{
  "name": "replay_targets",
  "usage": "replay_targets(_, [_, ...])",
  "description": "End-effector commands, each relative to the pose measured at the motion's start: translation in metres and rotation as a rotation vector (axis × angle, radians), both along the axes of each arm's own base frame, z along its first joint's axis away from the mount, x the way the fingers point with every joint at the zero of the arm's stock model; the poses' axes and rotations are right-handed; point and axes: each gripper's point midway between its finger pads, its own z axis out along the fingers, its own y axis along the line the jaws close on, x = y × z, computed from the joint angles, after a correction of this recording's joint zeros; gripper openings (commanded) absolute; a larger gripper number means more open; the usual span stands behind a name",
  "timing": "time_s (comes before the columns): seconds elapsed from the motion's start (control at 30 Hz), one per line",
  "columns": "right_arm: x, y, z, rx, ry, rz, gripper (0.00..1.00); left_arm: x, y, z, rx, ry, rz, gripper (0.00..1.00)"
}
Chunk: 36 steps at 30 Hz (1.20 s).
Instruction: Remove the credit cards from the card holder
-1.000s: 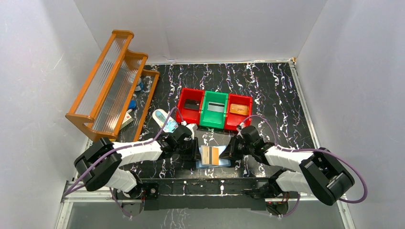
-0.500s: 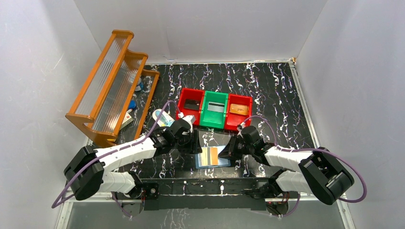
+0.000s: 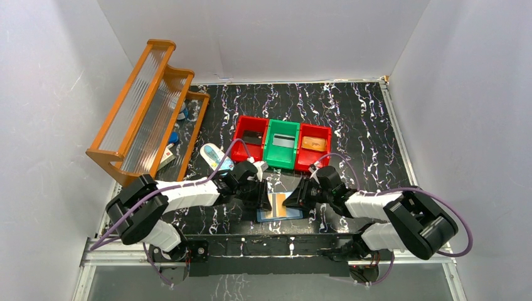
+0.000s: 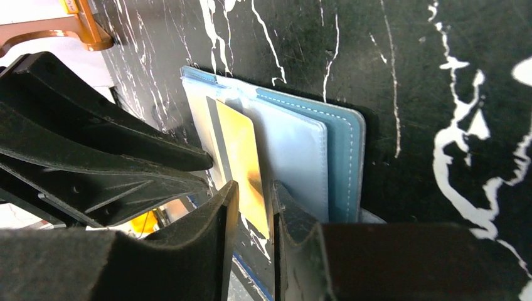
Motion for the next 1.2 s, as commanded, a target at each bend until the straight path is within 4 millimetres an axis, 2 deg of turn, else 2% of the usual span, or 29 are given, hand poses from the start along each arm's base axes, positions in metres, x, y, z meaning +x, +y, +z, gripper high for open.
replay_targets(0.0, [-0.002, 0.004, -0.003, 0.034, 0.014, 0.017, 0.32, -0.005, 0.002, -0.011, 0.005, 0.016, -0.018, 0.20])
replay_targets(0.13, [-0.002, 0.007, -0.002, 0.054, 0.022, 0.021, 0.29, -0.014, 0.015, -0.029, 0.055, 0.053, -0.004, 0.16])
replay_targets(0.3, [0.001, 0.014, 0.005, 0.101, 0.007, 0.029, 0.27, -0.021, 0.027, -0.039, 0.086, 0.070, 0.015, 0.14])
replay_targets(0.77, [-0.002, 0.024, 0.007, 0.155, -0.016, 0.057, 0.27, -0.025, 0.033, -0.047, 0.108, 0.085, 0.022, 0.11])
replay_targets(1.03, [-0.005, 0.029, 0.013, 0.196, -0.042, 0.077, 0.19, -0.024, 0.033, -0.044, 0.101, 0.077, 0.026, 0.10])
replay_targets(1.17, [-0.005, 0.028, 0.017, 0.203, -0.061, 0.086, 0.12, -0.025, 0.035, -0.043, 0.102, 0.075, 0.030, 0.10])
